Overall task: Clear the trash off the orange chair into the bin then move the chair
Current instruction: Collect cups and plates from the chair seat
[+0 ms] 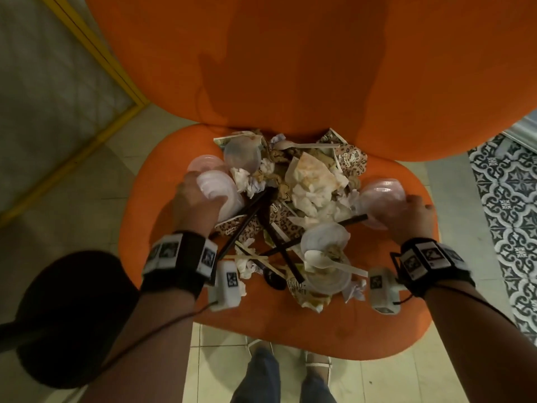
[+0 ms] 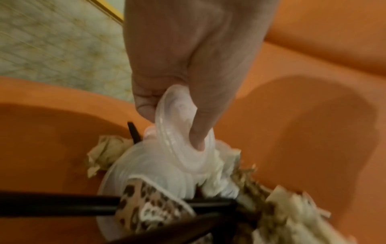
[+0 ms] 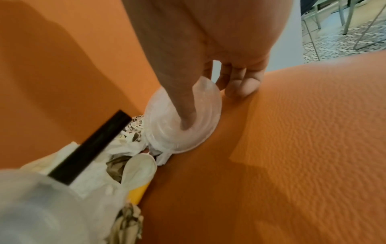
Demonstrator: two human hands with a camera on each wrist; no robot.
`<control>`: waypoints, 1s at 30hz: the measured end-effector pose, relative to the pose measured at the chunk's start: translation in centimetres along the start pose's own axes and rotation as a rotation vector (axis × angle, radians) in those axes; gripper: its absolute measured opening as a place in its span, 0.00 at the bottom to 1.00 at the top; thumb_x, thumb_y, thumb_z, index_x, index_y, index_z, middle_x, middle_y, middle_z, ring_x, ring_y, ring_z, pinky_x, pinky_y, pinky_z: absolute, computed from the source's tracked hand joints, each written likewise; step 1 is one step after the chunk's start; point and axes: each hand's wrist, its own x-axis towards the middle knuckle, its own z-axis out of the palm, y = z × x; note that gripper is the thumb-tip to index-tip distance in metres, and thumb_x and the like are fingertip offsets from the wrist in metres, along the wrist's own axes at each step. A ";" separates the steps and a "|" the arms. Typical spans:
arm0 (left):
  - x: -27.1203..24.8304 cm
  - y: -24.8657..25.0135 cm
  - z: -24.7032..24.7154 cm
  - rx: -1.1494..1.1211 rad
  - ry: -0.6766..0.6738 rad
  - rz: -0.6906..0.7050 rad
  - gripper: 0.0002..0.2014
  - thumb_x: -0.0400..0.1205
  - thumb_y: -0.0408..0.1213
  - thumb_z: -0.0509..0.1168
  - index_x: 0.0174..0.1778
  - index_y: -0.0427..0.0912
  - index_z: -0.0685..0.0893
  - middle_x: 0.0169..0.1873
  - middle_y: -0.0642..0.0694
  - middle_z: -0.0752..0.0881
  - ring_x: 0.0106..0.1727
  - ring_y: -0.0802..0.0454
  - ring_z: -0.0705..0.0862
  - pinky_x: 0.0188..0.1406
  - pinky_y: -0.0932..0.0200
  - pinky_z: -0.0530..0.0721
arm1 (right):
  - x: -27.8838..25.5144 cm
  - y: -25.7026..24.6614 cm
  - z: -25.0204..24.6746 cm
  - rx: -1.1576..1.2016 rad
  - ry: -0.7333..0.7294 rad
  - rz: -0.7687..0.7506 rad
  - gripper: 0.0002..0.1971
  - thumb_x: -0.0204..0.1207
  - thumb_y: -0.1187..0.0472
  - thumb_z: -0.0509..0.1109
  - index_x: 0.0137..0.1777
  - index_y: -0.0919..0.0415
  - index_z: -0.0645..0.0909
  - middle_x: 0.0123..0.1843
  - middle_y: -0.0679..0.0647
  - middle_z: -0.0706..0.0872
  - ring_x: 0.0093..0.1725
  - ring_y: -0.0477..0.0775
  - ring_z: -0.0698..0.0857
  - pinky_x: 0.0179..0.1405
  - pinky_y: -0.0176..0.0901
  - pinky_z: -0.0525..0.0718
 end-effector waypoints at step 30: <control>7.6 -0.7 1.0 0.207 -0.071 -0.020 0.40 0.70 0.46 0.77 0.75 0.41 0.67 0.73 0.35 0.67 0.68 0.33 0.75 0.64 0.42 0.78 | -8.7 -2.8 0.6 -0.244 -0.325 -0.595 0.21 0.73 0.54 0.74 0.64 0.60 0.80 0.61 0.56 0.79 0.56 0.57 0.80 0.48 0.41 0.73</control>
